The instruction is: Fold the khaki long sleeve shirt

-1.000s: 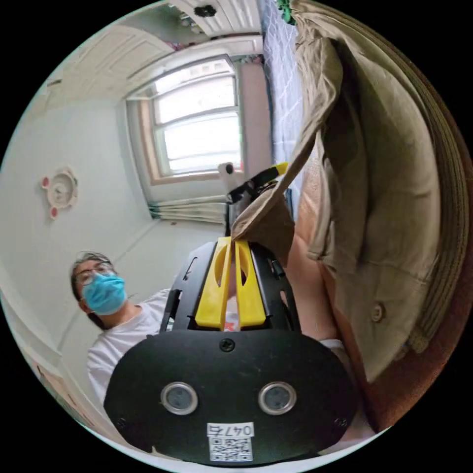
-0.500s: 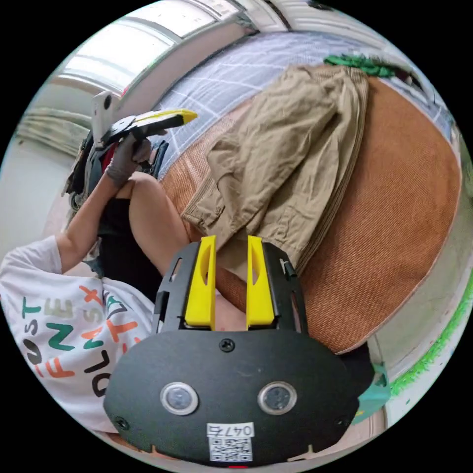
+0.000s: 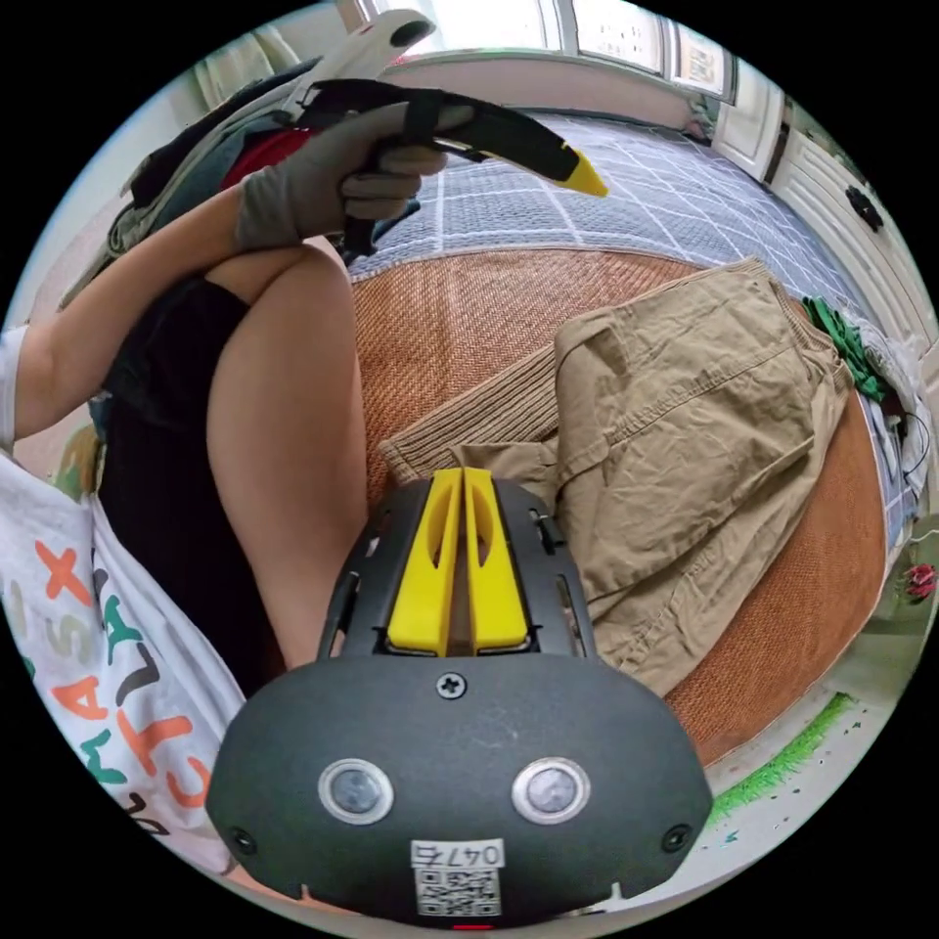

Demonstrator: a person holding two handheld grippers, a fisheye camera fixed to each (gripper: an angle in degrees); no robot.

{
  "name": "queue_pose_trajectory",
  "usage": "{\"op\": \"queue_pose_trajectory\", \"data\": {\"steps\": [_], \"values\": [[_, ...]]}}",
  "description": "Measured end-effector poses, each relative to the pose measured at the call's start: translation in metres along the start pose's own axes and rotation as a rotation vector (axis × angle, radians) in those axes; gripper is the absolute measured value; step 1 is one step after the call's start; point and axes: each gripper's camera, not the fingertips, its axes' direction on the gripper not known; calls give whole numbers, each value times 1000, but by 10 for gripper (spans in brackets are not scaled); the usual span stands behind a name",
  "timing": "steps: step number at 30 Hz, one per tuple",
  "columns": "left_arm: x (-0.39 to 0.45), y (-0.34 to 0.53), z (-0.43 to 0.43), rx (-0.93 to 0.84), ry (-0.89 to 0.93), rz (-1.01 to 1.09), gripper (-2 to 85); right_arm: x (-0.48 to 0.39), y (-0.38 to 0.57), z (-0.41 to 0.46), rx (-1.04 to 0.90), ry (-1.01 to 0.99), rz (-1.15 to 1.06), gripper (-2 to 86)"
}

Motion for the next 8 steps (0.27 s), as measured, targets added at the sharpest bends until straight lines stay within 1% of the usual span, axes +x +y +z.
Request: {"op": "queue_pose_trajectory", "data": {"steps": [1, 3, 5, 7, 8], "values": [[-25, -3, 2, 3, 19, -9, -8, 19, 2, -10, 20, 7, 22, -8], [-64, -8, 6, 9, 57, -26, -8, 50, 11, -35, 108, -44, 34, -9], [-117, -15, 13, 10, 89, -49, -8, 88, 27, -69, 266, -212, -52, -3], [-156, -20, 19, -1, 87, -64, -8, 119, 34, -75, 283, -321, -109, 14], [-182, -24, 23, -5, 83, -73, -8, 143, 34, -70, 220, -352, -118, 37]]}}
